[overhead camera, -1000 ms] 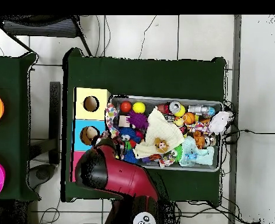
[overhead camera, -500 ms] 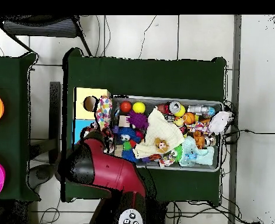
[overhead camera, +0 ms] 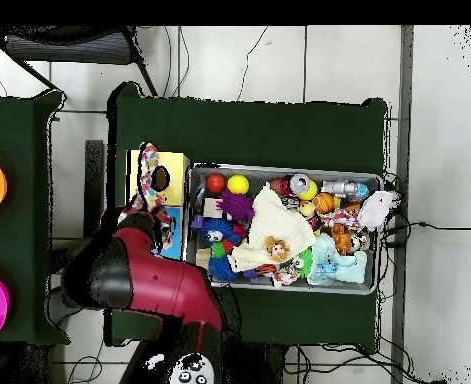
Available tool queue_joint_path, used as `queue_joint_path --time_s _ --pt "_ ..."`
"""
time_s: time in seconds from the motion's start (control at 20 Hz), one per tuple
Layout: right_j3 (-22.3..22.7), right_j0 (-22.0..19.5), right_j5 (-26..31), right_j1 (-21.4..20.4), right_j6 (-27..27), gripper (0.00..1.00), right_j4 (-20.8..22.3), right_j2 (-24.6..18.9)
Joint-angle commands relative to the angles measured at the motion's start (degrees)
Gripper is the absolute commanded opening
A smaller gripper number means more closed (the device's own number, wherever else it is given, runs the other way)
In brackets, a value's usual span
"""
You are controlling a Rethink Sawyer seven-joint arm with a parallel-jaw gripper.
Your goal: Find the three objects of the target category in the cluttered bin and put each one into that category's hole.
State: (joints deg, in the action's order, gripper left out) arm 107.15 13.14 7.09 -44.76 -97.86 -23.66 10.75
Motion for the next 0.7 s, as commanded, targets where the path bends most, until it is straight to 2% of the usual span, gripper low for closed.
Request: queue_joint_path --time_s 0.05,0.1,0.15,0.35,0.55,0.7 --pt "-6.3 2.9 -1.9 6.7 -16.8 0.0 -6.4 -0.1" --pt "-6.3 1.9 -3.7 7.6 -16.4 0.0 -6.4 -1.7" --pt "-6.1 -0.4 -6.7 9.1 -16.0 0.0 -5.9 -5.1" --pt "-6.0 -2.6 -14.4 13.3 -17.2 0.0 -4.2 -8.5" --pt "-6.5 -3.1 -15.6 15.7 -16.8 0.0 -4.8 -9.4" --pt "-7.6 -1.5 -16.1 17.5 -15.6 0.0 -6.9 -7.3"
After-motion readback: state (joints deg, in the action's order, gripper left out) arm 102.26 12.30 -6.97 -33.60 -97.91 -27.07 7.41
